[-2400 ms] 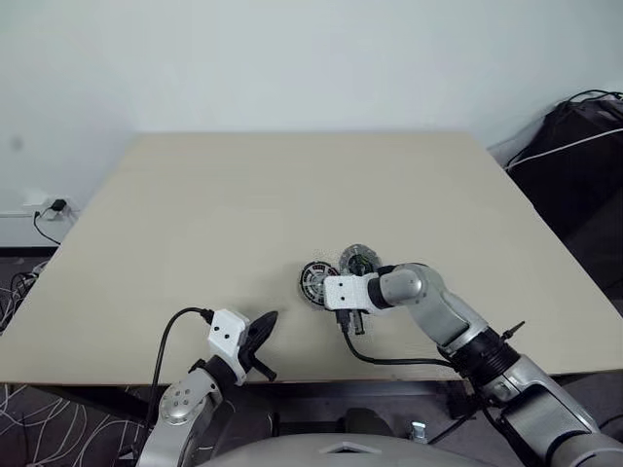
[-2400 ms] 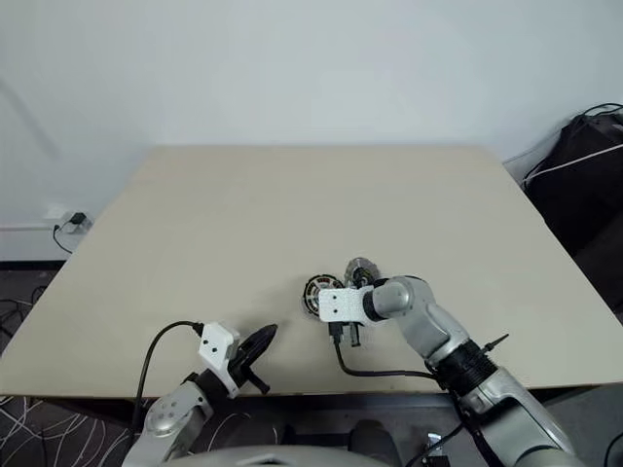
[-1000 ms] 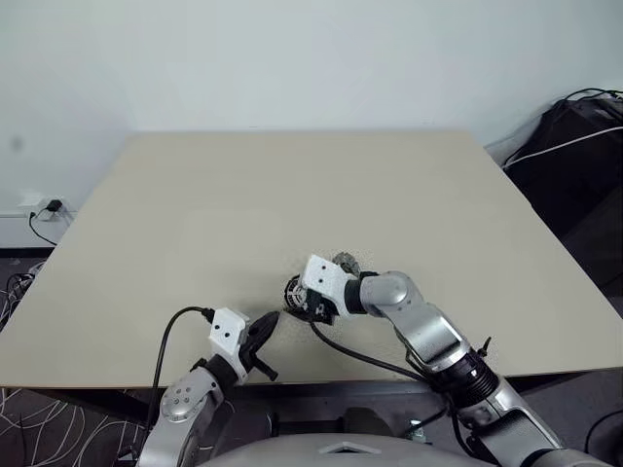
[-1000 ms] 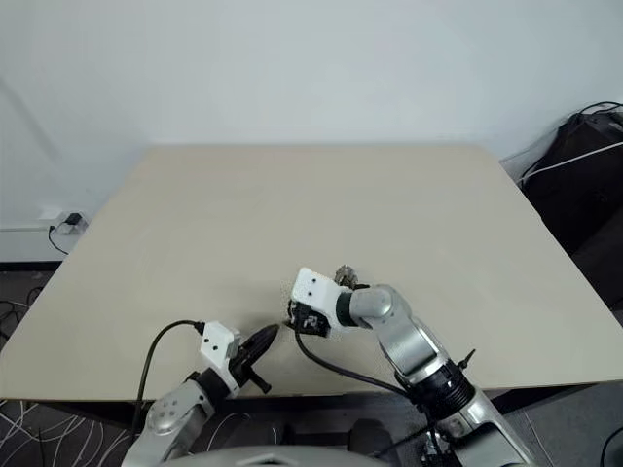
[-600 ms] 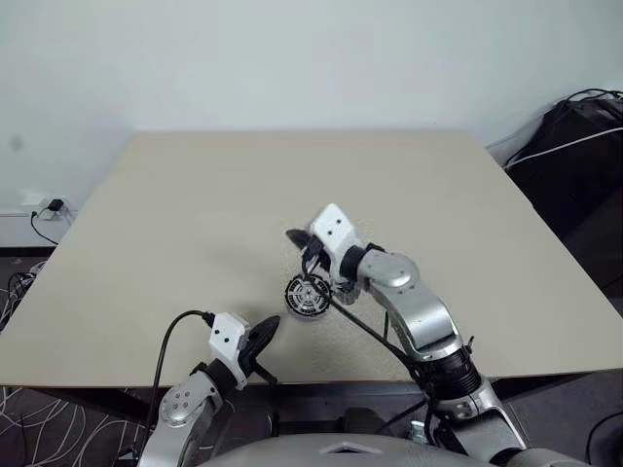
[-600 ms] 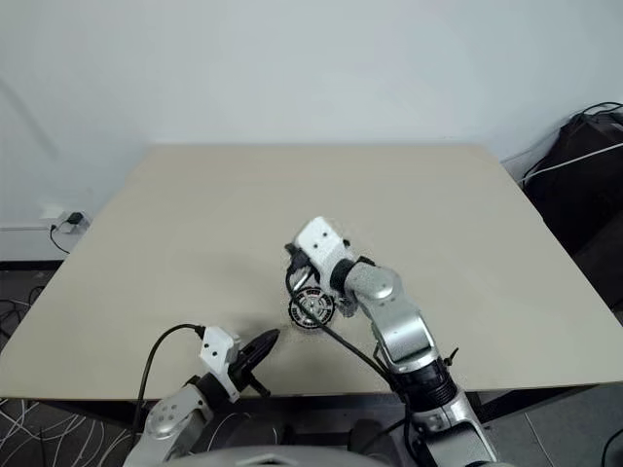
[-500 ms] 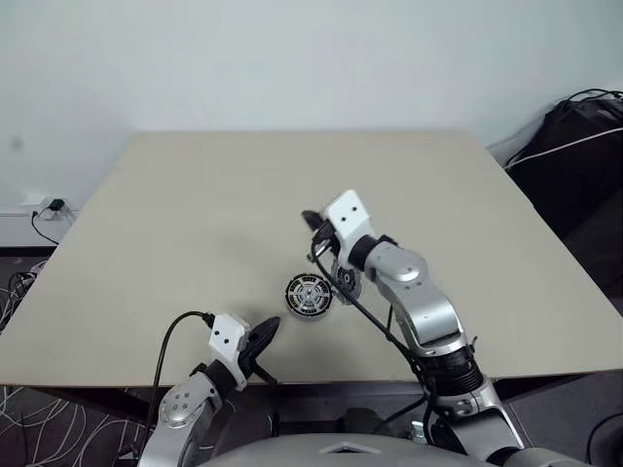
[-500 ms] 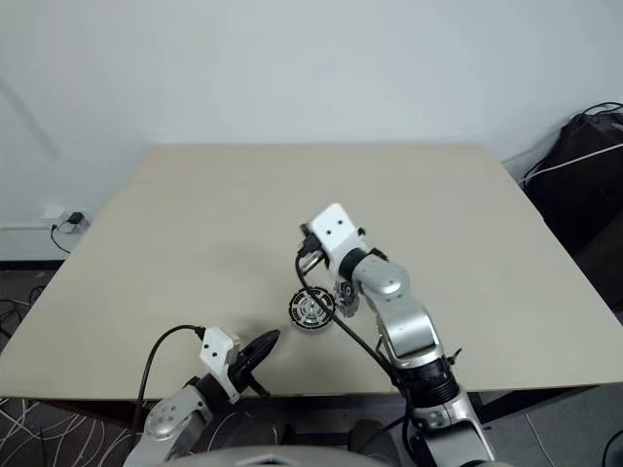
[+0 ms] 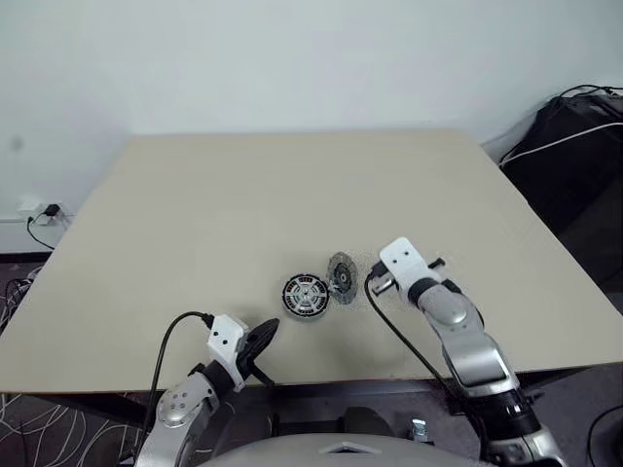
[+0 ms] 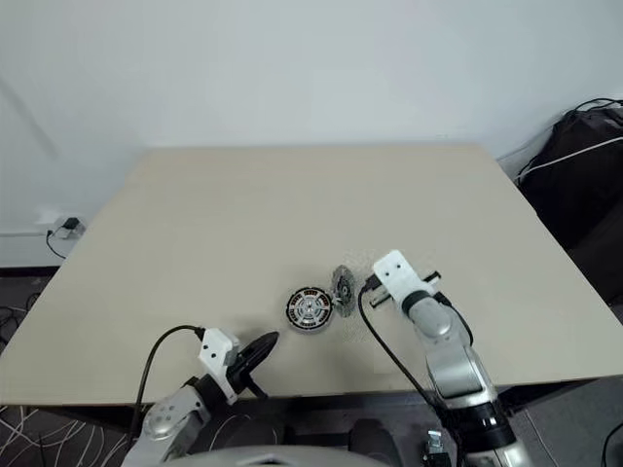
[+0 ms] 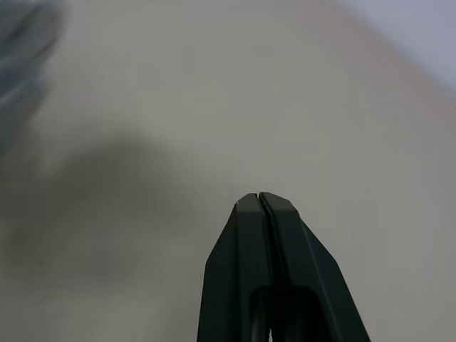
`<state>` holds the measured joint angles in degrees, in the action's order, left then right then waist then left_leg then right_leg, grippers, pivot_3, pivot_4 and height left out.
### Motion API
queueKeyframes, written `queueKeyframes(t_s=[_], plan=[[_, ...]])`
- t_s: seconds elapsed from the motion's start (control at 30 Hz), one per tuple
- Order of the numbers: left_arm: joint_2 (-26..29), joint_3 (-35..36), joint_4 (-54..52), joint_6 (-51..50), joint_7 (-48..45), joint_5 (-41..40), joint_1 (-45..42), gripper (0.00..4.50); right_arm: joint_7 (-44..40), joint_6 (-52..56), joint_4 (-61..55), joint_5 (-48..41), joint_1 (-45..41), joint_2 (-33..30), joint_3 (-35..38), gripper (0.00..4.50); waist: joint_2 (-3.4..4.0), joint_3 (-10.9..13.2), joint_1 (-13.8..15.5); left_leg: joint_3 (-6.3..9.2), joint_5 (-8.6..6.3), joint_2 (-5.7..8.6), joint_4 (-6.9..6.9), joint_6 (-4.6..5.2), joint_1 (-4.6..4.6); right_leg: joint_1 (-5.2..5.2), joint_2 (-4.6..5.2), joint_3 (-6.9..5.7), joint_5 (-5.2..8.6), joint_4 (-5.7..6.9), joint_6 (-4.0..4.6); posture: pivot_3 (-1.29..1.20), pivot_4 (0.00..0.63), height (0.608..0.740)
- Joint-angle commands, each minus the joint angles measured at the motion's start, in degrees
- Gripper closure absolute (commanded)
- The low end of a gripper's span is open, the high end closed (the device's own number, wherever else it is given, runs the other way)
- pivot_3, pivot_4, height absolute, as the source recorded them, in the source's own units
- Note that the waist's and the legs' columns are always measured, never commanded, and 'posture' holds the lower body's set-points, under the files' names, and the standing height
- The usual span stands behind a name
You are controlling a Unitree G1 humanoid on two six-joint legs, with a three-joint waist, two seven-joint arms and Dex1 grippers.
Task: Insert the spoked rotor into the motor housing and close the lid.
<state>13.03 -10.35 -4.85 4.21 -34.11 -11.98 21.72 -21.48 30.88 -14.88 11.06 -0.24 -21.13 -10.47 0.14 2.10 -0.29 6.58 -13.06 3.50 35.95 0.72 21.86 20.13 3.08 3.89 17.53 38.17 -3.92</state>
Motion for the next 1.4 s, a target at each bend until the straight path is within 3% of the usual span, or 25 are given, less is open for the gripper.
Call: queueKeyframes(t_s=[0.03,0.2,0.5,1.4], plan=[[0.4,0.4,-0.7,0.5,-0.7,-0.8,-0.8,4.5,-1.6,0.5,-5.4,-4.9,0.9,2.5,1.5,4.47,0.0,0.0,-0.2,0.01,0.0,-0.01,0.0,0.0,0.0,-0.01,0.06,-0.01,0.07,0.0,-0.11,0.0,0.0,0.74],[0.8,0.5,-0.8,-0.3,-0.7,-0.7,-1.2,4.5,-3.5,-0.2,-8.2,-12.6,1.9,6.5,3.9,4.47,0.0,0.0,-0.3,0.02,-0.02,-0.05,0.02,-0.03,-0.01,-0.04,0.12,0.0,0.14,0.0,-0.25,0.0,0.0,0.74],[1.3,1.2,-2.5,-2.8,0.3,-0.5,-1.7,4.5,-7.8,1.8,-9.7,-20.9,1.0,6.9,2.8,4.47,-0.01,0.0,-0.4,0.06,-0.04,-0.03,0.0,-0.06,-0.01,-0.03,0.16,-0.02,0.12,-0.02,-0.26,0.0,0.0,0.74],[1.4,1.2,-6.0,-4.1,2.4,-0.2,-0.5,4.5,-6.6,-4.8,16.1,-17.4,-8.5,15.8,-9.8,4.47,0.0,-0.1,-0.5,0.05,-0.05,-0.02,-0.04,-0.09,-0.02,0.01,0.05,-0.02,-0.05,-0.01,0.02,0.0,0.0,0.74]])
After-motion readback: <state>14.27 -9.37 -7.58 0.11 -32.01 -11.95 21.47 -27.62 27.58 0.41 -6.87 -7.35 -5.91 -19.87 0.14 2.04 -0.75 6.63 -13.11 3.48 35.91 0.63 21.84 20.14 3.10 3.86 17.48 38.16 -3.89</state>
